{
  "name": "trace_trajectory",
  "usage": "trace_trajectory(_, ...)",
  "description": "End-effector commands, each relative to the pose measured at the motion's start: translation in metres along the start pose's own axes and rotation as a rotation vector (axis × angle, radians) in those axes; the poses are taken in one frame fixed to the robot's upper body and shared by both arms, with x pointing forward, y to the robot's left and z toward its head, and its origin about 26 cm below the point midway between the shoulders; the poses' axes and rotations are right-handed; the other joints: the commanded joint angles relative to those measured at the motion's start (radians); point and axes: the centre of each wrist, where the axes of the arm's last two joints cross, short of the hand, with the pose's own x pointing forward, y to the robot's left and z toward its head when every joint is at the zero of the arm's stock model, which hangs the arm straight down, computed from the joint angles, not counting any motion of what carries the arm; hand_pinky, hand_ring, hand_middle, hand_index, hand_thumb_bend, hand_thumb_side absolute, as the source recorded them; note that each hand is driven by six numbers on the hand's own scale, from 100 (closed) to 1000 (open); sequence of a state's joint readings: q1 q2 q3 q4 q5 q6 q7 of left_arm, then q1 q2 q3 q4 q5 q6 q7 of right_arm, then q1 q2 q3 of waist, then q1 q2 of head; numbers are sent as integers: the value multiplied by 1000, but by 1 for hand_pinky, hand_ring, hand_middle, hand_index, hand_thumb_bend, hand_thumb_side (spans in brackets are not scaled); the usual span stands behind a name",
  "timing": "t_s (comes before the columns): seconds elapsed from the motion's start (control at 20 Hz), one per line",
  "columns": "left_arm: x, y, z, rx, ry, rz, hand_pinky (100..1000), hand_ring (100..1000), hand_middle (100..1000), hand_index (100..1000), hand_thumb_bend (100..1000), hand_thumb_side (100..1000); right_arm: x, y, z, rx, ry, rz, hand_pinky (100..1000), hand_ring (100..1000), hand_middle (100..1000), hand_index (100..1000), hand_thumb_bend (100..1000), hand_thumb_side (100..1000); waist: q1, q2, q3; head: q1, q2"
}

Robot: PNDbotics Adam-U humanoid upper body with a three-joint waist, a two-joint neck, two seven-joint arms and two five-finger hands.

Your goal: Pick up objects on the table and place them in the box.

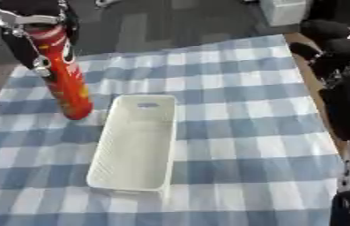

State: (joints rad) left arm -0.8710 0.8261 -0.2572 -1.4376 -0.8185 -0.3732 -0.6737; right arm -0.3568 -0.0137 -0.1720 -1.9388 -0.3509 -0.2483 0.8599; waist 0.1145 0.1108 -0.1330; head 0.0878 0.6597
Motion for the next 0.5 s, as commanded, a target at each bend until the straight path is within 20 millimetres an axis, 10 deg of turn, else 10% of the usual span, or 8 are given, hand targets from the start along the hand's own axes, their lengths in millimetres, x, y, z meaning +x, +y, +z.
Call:
trace_trajectory(0.05,-7,20,21,47,5,-18,100,157,178,201,542,100,3,-3,-3,65,-31,51,937,974,884,816,100,529,-1,-20,3,-9,3)
trace_trajectory(0.5,21,62,58,127,-110,-43,100,161,180,201,558,100,3,-4,2,64,-7,53,945,985,884,817,100,532,5,-27,21,-25,14)
